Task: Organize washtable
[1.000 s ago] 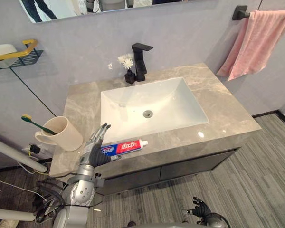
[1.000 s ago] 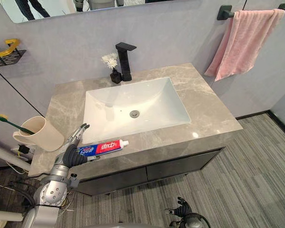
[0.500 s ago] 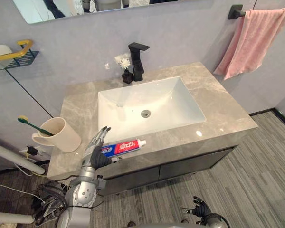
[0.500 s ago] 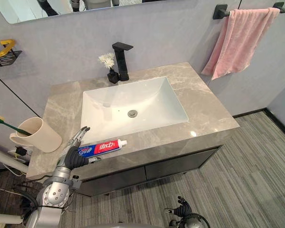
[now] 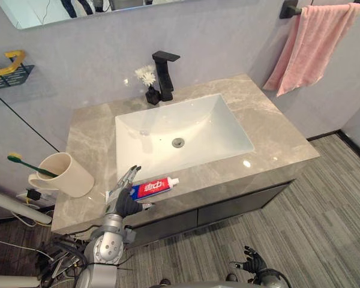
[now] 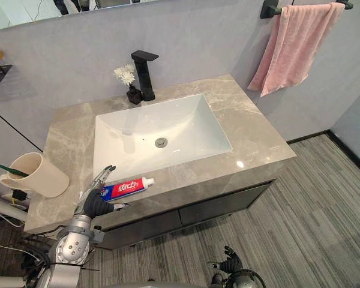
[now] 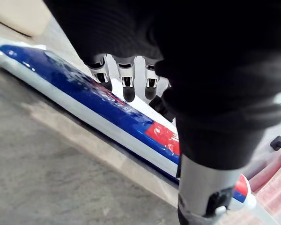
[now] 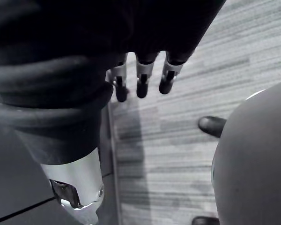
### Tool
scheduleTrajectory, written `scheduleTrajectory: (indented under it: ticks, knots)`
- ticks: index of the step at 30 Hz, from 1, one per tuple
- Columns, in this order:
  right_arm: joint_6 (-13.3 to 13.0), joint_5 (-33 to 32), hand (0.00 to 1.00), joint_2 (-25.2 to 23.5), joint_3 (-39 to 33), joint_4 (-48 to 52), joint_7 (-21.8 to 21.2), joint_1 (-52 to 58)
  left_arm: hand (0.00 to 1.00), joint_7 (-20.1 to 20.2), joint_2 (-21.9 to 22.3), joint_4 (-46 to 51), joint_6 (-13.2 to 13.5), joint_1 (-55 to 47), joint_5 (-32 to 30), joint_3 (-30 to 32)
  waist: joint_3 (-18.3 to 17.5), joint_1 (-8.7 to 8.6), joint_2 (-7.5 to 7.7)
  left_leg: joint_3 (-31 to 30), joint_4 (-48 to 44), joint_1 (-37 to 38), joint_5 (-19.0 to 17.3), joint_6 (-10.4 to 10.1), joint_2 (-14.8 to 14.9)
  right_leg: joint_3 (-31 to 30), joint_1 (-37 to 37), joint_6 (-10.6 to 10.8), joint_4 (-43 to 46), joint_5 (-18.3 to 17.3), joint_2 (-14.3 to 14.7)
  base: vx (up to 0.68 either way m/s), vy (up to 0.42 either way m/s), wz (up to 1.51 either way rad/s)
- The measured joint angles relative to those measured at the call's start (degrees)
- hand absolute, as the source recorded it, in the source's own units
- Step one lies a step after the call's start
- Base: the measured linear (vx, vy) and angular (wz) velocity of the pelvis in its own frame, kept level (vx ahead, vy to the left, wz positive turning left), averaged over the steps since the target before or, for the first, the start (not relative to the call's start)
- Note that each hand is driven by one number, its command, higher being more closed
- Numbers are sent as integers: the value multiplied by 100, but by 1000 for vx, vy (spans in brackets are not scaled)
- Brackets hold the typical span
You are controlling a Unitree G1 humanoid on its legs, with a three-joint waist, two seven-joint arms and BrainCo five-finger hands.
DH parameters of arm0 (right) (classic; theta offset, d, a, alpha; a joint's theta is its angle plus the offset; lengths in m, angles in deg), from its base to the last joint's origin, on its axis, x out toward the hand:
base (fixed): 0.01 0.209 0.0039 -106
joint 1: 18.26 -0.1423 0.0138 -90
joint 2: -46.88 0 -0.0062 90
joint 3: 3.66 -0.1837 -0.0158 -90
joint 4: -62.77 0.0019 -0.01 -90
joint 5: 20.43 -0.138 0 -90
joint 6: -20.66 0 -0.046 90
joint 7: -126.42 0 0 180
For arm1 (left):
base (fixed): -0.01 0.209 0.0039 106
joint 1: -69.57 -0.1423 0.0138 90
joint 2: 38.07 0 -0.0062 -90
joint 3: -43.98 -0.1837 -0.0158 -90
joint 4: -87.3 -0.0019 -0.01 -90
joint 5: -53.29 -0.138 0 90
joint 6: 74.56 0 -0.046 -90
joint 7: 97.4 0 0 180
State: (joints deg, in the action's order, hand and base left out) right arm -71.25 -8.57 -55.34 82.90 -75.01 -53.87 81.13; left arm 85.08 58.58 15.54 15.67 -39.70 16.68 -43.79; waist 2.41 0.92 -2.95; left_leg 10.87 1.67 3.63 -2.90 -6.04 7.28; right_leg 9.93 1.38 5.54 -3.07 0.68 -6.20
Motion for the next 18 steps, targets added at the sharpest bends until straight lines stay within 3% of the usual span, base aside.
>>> scheduleTrajectory:
  ticks: [7,18]
  knots:
    - [-5,-72,0,21,30,48,-96,16,0,112,-59,-103,0,-41,109,91,11,-6,-52,-7,-5,-1,0,0,0,37,-1,-1,1,-1,1,0,0,0]
    - [-54,-585,0,137,267,202,-201,117,0,340,-601,-103,167,-205,249,248,30,-23,-83,-7,-1,-54,0,0,-7,33,-68,-1,3,-1,0,0,0,0]
